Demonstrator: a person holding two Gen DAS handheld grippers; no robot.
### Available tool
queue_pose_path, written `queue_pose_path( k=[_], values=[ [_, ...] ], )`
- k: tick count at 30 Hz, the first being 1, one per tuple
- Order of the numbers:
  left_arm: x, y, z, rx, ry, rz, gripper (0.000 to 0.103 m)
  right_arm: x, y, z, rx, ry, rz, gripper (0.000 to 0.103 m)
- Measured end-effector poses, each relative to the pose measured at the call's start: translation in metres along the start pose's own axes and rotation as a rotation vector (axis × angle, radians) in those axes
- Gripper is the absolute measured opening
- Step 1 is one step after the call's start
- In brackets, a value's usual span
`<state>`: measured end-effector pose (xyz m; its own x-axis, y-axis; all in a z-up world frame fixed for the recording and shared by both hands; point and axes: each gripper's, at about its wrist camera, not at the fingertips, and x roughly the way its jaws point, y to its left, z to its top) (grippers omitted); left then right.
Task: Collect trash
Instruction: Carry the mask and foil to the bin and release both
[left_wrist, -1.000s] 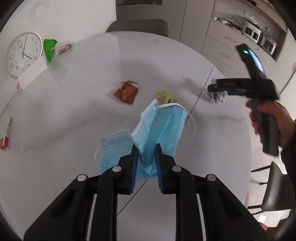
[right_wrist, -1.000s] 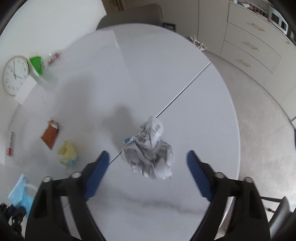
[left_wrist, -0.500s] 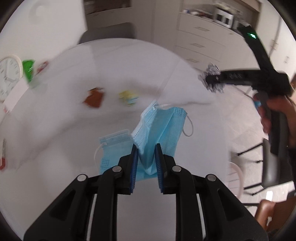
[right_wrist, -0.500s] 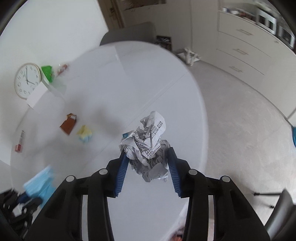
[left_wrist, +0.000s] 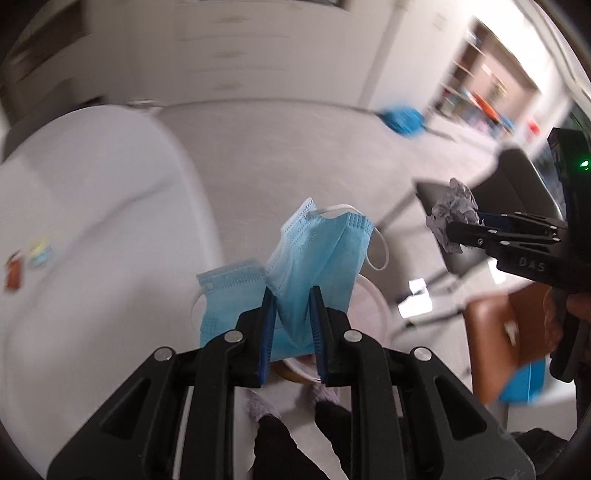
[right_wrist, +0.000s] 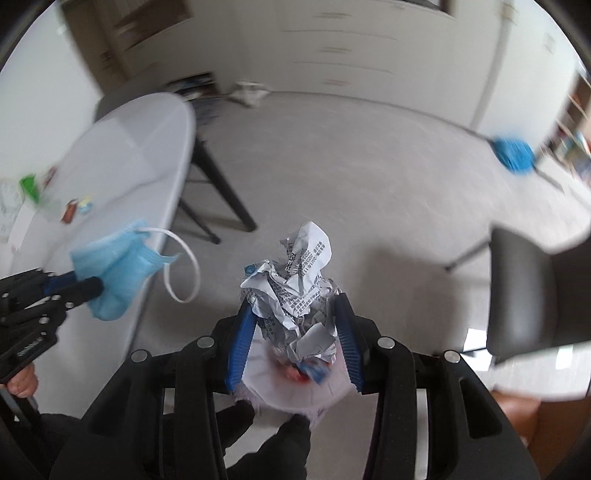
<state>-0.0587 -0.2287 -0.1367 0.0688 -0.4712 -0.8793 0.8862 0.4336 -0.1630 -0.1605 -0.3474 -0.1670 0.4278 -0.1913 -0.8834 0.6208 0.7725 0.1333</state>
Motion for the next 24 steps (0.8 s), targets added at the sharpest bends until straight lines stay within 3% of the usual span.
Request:
queue_pose_path(
  k=[3, 5, 7, 12, 24],
  values=[
    [0.040, -0.034, 0.004, 0.077, 0.104, -0.065, 0.019, -0.004, -0.033, -0.022, 0.084, 0.012, -0.015, 0.044],
    [0.068, -0.049, 0.005, 0.099, 0.188, -0.099, 0.033, -0.005, -0.046, -0.028, 0.115, 0.017, -0.014, 0.044],
    [0.084, -0.057, 0.003, 0.102, 0.238, -0.094, 0.063, -0.005, -0.057, -0.037, 0.140, 0.022, -0.012, 0.044],
    [0.099, -0.073, 0.000, 0.102, 0.289, -0.090, 0.083, 0.002, -0.064, -0.043, 0.160, 0.042, 0.003, 0.045],
    [0.082, -0.080, 0.000, 0.127, 0.250, -0.136, 0.085, 0.011, -0.064, -0.044, 0.116, 0.056, 0.044, 0.045]
  ],
)
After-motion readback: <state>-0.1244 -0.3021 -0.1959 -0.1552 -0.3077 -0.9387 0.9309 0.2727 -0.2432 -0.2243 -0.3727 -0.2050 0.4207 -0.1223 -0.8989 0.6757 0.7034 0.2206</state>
